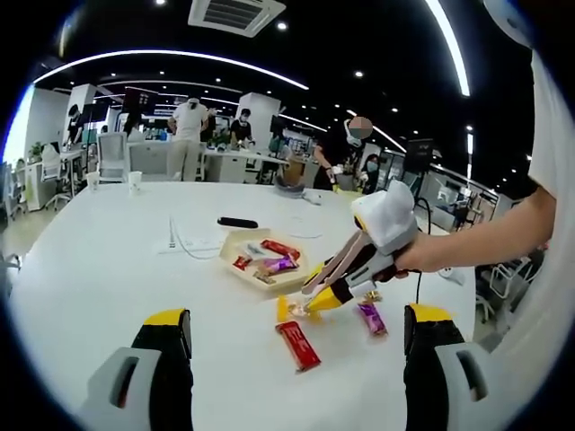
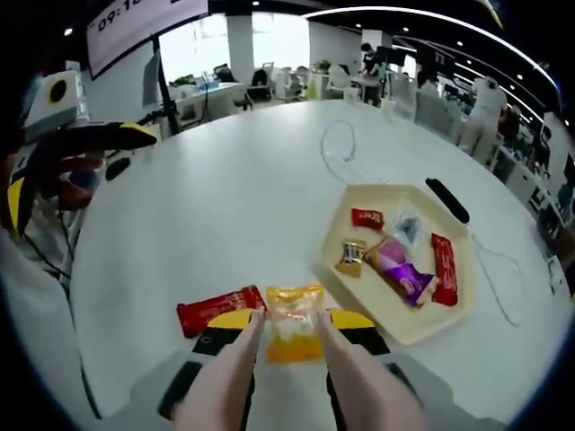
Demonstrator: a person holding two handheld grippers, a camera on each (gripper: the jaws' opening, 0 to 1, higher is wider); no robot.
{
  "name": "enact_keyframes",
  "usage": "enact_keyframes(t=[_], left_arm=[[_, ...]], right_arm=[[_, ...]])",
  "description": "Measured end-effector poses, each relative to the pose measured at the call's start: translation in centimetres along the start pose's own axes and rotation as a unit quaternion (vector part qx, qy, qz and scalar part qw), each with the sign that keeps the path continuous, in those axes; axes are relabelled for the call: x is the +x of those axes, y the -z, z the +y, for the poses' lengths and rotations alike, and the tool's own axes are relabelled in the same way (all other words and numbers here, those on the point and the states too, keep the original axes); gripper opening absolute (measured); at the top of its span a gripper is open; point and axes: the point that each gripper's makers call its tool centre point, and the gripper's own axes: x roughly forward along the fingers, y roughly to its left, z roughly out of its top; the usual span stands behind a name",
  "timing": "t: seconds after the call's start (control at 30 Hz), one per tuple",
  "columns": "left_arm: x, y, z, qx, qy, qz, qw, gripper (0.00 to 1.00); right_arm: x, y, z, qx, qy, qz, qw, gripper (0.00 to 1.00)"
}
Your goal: Place the target food into the container with the food tongs after gripping and lifting it, then release it inside without dropping or visibly crushing the food.
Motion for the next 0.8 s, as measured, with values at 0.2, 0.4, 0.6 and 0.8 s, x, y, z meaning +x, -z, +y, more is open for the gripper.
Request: enact_keyframes(t=[0.2,0.4,0.6,0.8], left_arm=[[0.02,0.08,-0.01,-0.001,-0.001,0.001,1.0,0.99],[0.03,0.09,-0.01,-0.002,-0.002,0.002,1.0,0.99],[-0.04,0.06,-0.1,-0.002,-0.002,0.004,1.0,0.99],[-0.06,-0.05,-0.19,-0.002,-0.003,0.005,1.0,0.99]], right_arm=[[0.37,0.33,0.03,0.001,-0.006,0.006,1.0,0.3],[0.5,0.53,-0.09,0.005,-0.005,0.01,0.9999,0.3],[0.74,0.66,-0.06,0.002,-0.006,0.015,0.9999,0.3],[0.92,0.26,-0.13,0.014,-0.007,0.008,0.9998,0.3]])
